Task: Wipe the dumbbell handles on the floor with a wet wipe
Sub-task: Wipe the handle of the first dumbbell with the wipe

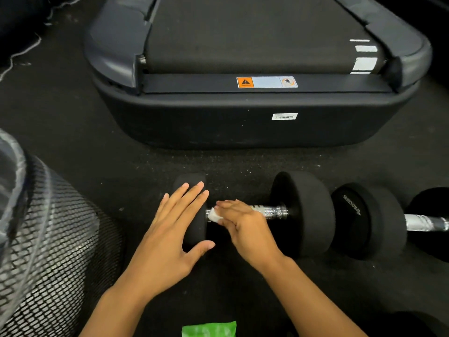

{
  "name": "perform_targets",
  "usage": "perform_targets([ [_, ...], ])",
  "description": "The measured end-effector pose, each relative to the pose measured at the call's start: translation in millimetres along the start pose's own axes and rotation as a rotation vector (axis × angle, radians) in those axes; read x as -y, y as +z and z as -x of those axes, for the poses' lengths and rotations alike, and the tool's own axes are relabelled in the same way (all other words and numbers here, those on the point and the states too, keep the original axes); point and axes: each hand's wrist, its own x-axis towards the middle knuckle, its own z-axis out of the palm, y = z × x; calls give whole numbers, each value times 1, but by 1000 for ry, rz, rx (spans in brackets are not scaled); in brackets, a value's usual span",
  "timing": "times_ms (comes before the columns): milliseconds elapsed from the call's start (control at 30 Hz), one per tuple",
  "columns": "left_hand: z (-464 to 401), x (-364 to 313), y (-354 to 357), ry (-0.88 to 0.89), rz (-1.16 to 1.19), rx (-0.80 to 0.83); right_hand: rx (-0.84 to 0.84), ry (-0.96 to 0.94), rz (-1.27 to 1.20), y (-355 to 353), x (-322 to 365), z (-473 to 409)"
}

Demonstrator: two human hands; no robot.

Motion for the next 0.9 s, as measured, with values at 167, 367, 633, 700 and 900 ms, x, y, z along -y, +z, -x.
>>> perform_targets([
  [167,-2,-10,1,-45,74,-56,-26,16,-73,-20,3,11],
  [367,-10,-45,1,50,31,-231,-135,-7,-103,-51,22,21],
  [633,-24,-60,27,54,-208,-293,-197,164,-171,-84,20,24],
  [700,-33,-66,46,36,-317,-199,-273,123,11,-94,11,25],
  [900,-41,-68,74,-79,-255,-206,-151,241,220,-89,-22,34],
])
